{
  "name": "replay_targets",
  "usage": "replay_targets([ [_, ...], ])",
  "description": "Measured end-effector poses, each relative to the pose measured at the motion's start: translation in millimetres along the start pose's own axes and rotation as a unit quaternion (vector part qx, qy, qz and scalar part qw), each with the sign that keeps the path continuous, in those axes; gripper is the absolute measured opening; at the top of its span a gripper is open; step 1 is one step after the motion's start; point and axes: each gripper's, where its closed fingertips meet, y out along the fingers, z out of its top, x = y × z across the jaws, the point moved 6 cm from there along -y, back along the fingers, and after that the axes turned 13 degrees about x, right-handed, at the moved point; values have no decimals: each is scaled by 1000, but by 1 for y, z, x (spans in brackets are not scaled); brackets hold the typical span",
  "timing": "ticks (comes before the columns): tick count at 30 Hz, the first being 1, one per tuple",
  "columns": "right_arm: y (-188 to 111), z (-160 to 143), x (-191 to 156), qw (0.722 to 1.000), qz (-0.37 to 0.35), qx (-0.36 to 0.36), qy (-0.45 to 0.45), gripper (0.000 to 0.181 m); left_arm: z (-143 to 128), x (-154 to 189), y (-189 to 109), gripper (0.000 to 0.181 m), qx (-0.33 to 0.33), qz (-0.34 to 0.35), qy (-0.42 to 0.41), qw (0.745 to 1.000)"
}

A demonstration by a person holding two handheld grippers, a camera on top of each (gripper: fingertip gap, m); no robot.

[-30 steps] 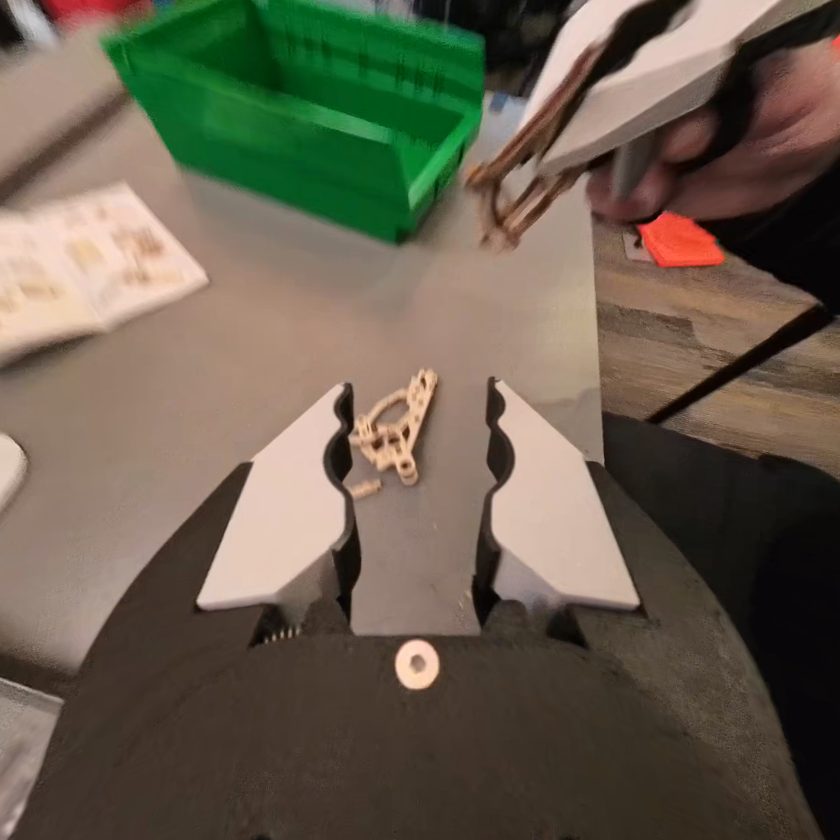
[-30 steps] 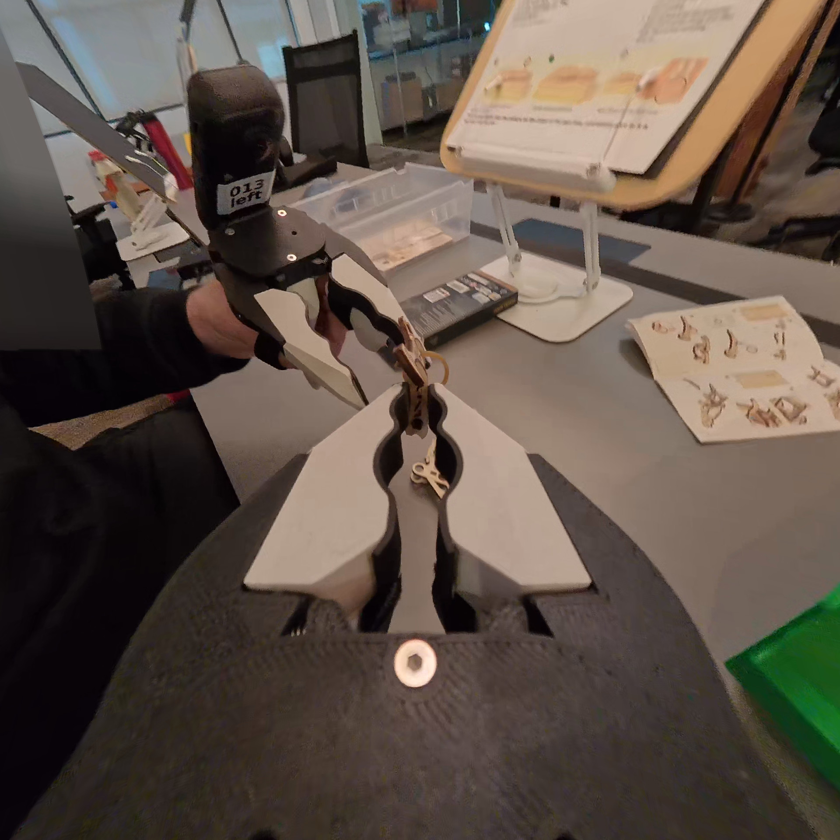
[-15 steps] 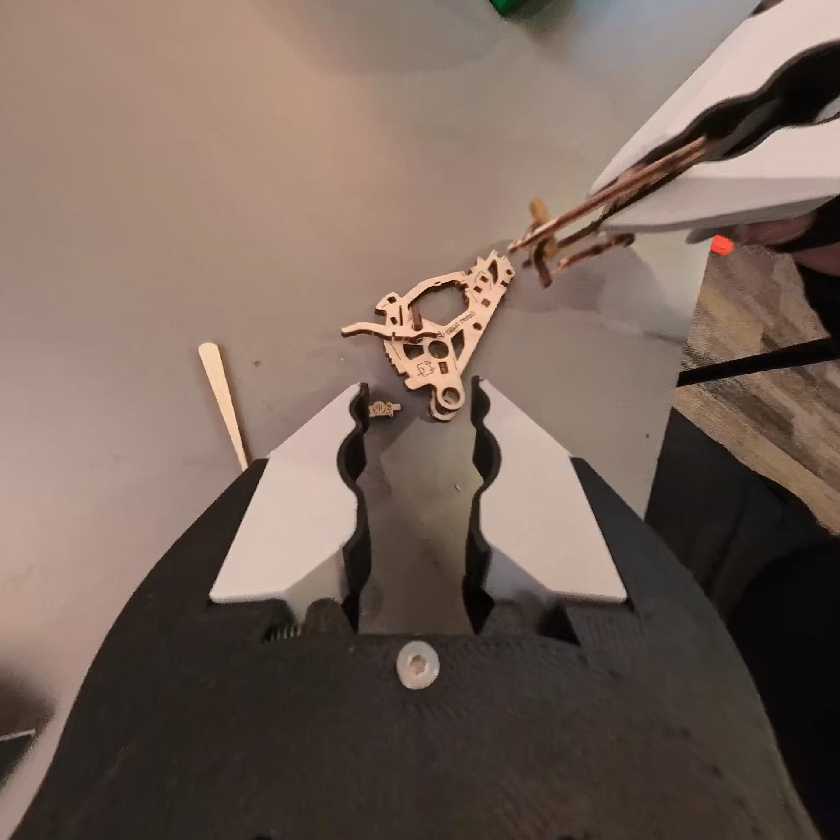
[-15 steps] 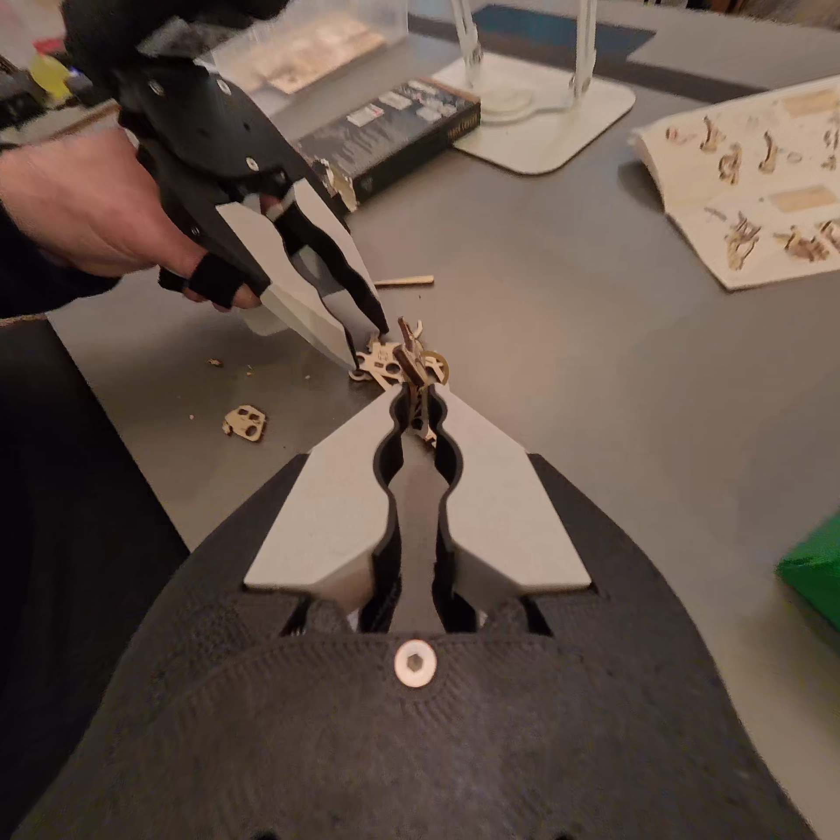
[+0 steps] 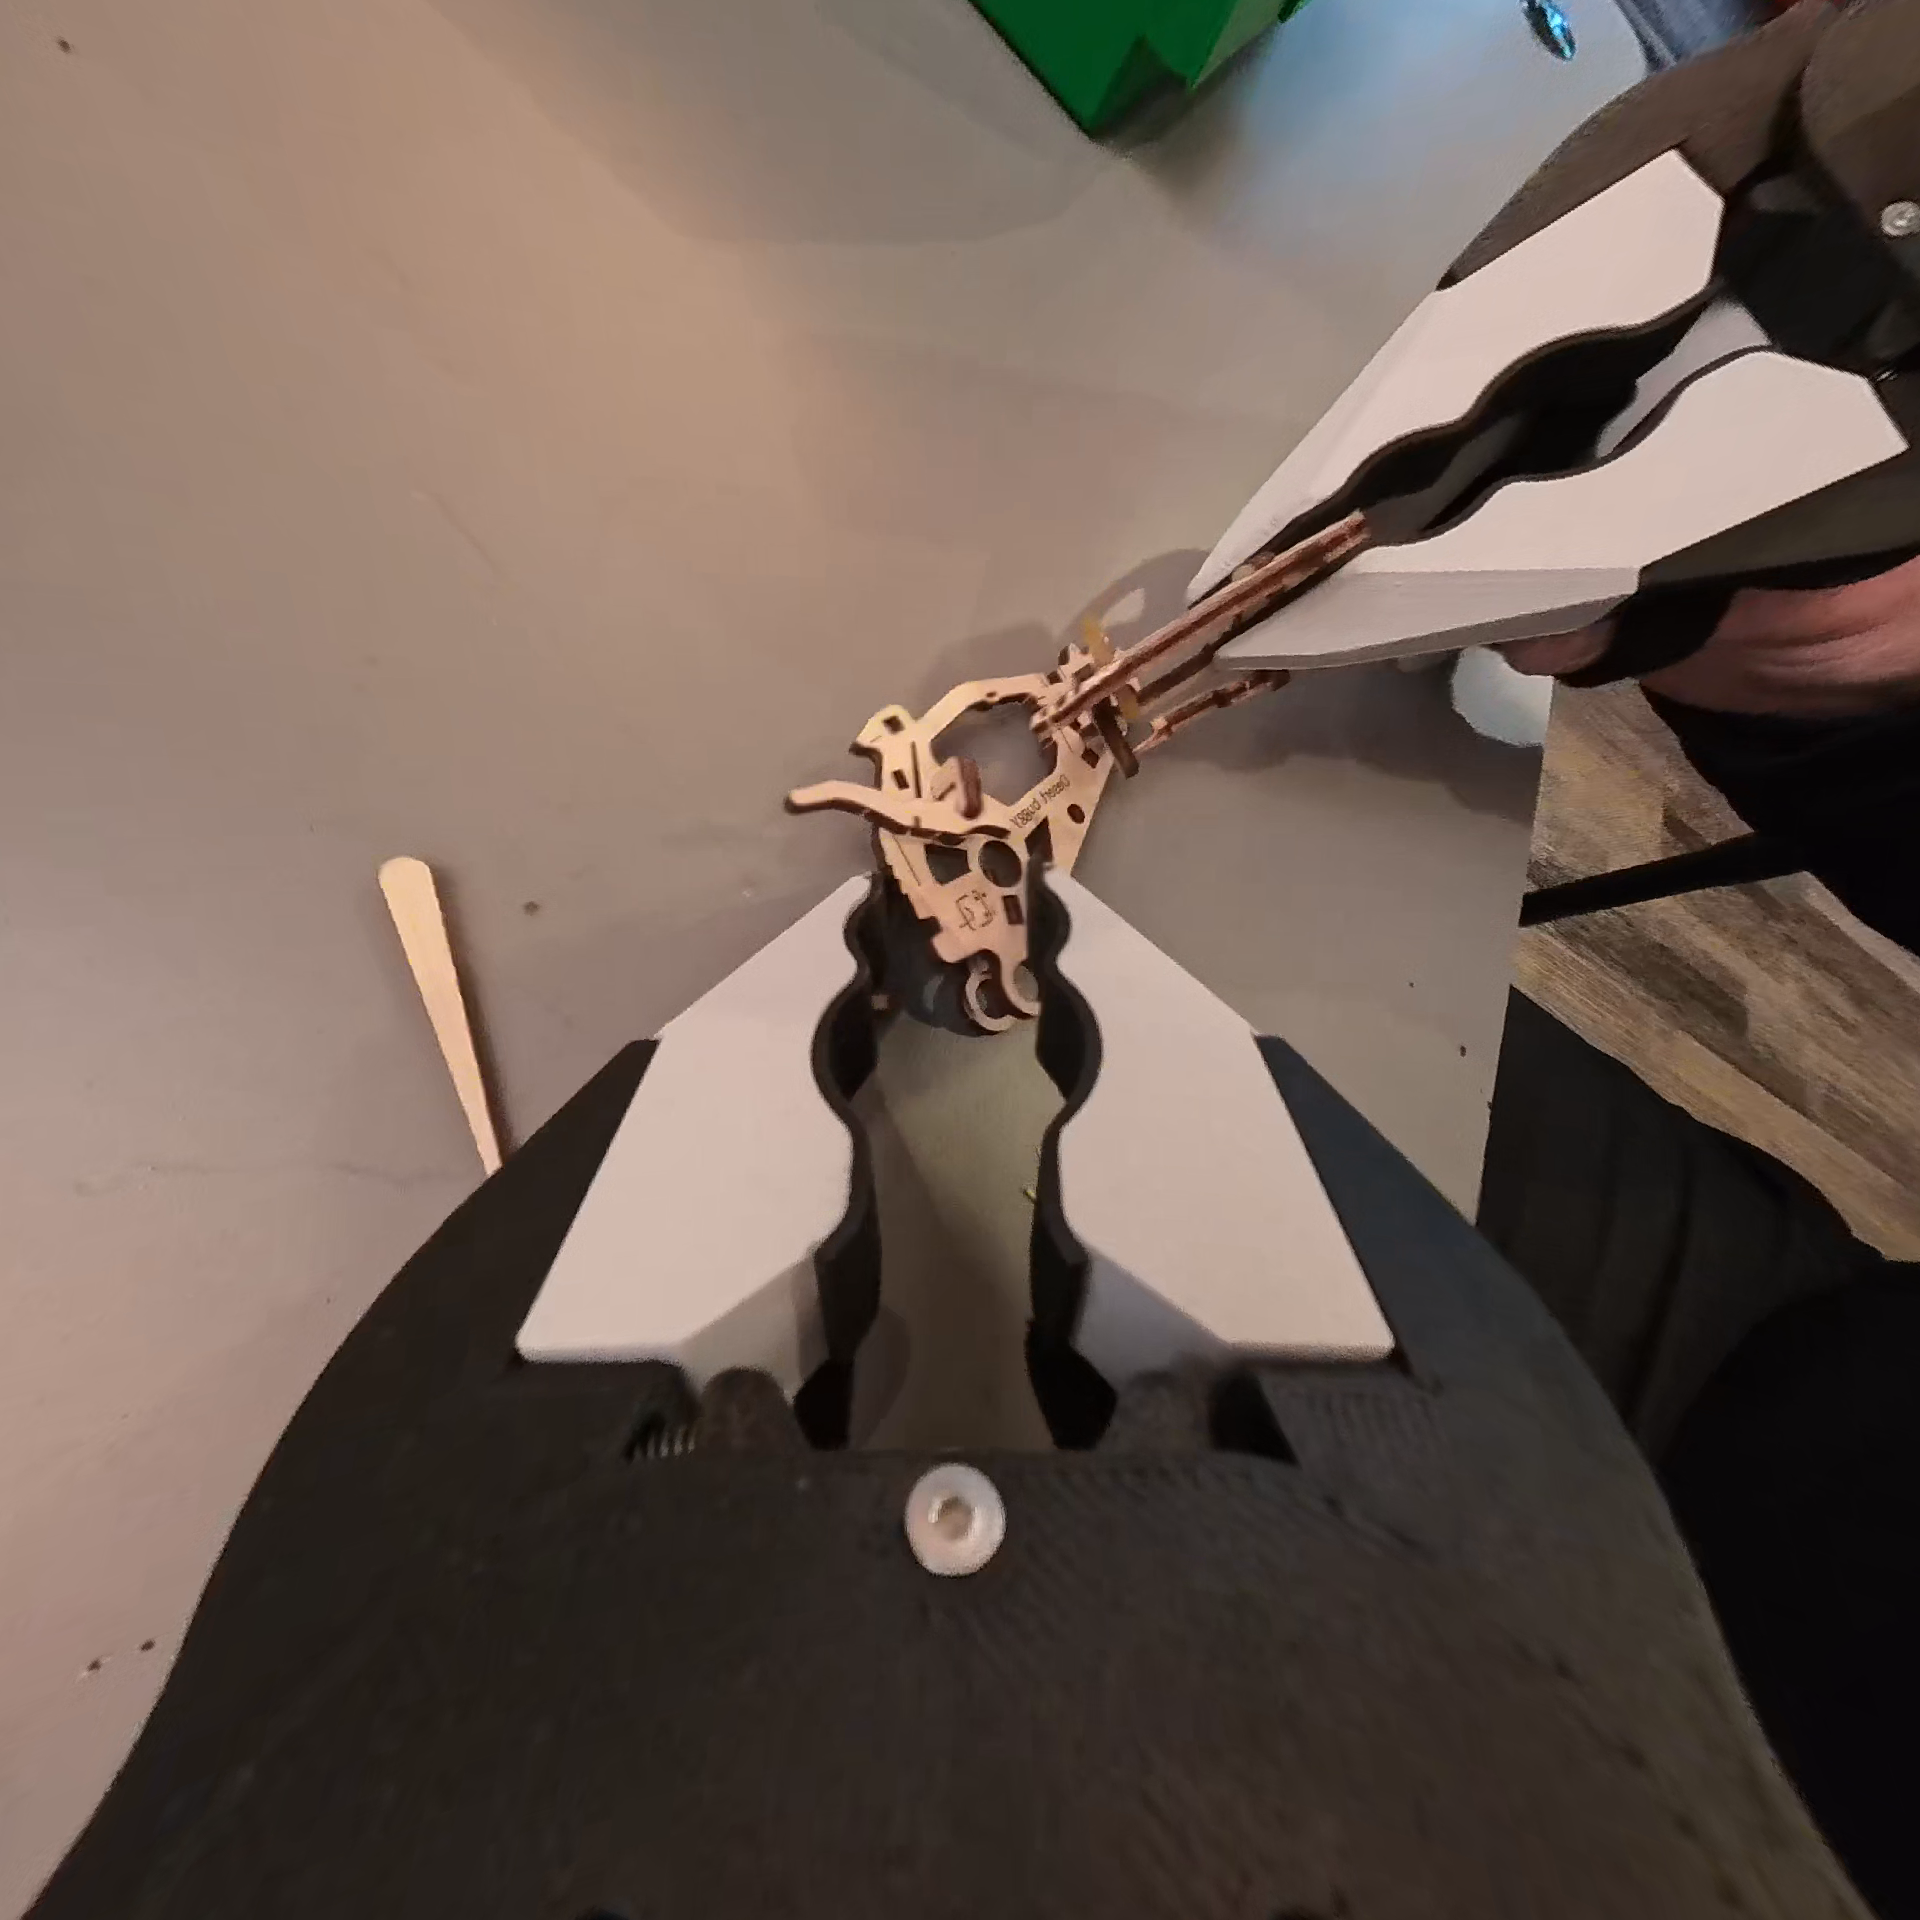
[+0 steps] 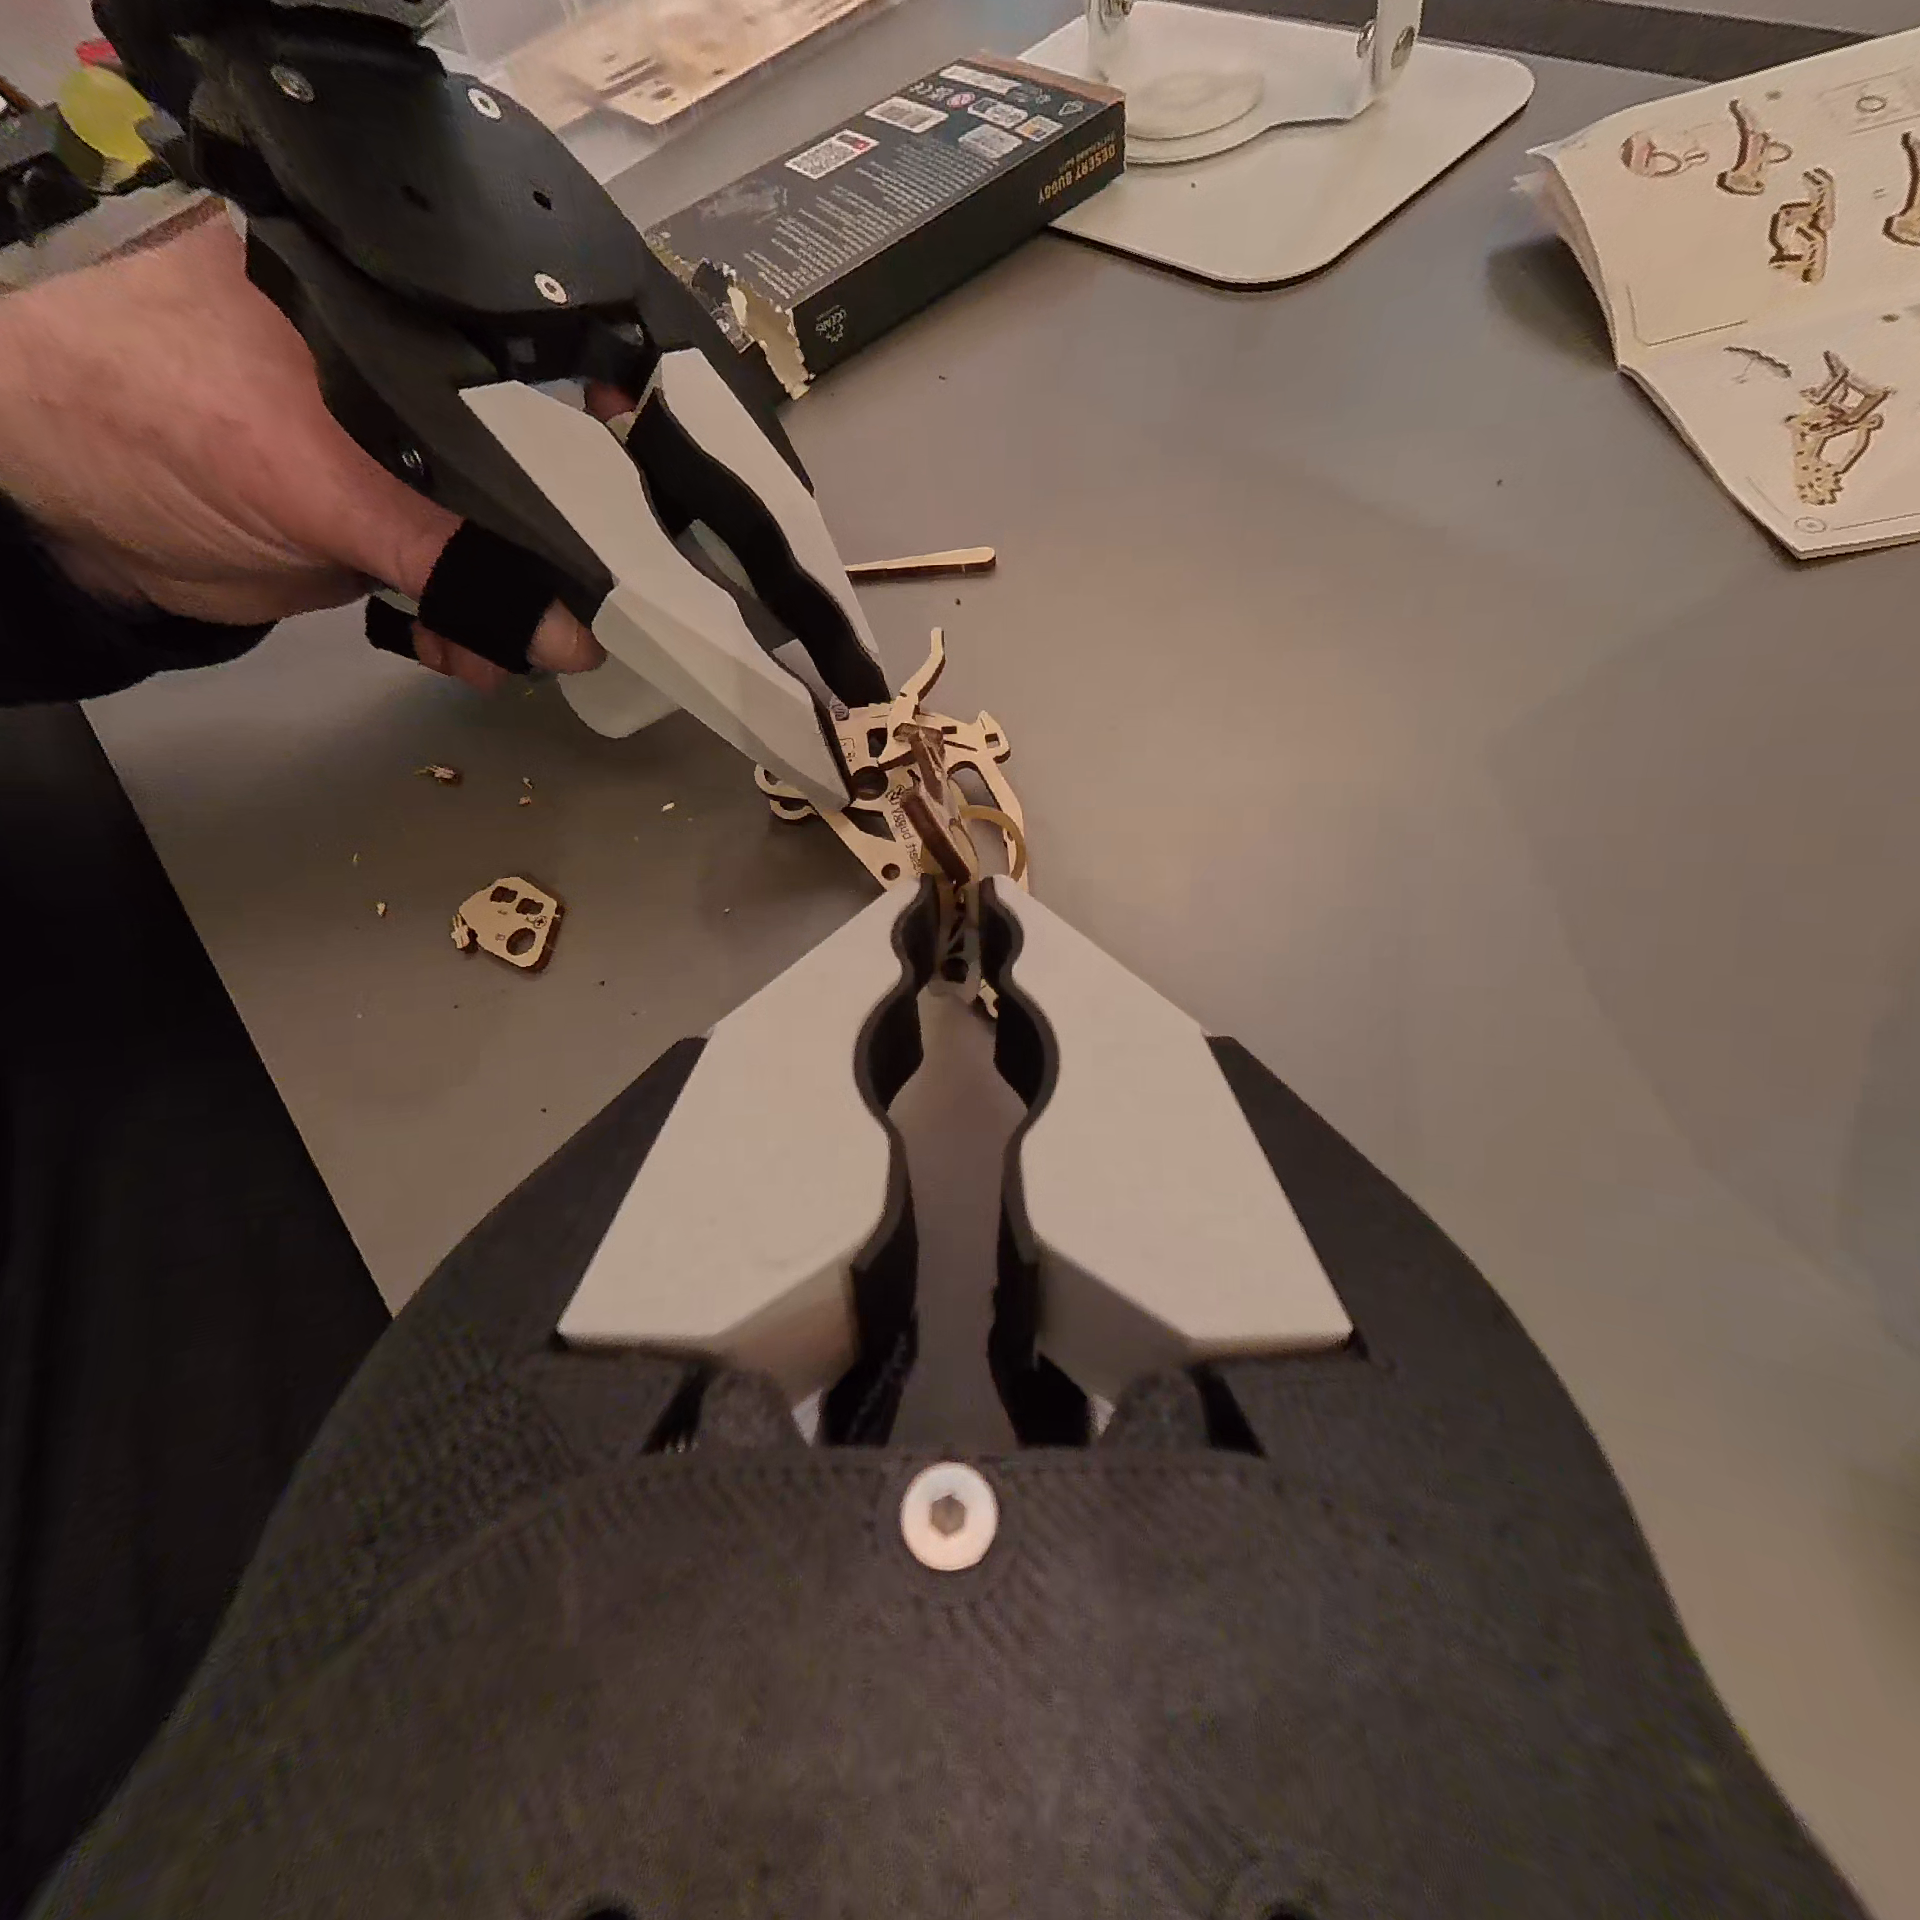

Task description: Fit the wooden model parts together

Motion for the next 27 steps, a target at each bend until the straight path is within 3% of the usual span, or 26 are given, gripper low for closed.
replay_targets([
  [1,0,0,0,1000,2,3,-3,3,1,1,-1,16,12,0,8,1000],
  [9,-6,-1,-11,998,7,25,-57,4,2,10,-6,12,58,3,69,996],
  [14,-13,7,-22,985,-27,33,-165,4,4,21,-11,1,102,5,123,987],
  [19,-11,13,-33,967,-48,27,-249,4,1,27,-7,1,95,-4,145,985],
  [27,-11,8,-29,961,-42,32,-270,4,-1,21,-4,6,70,-25,116,991],
])
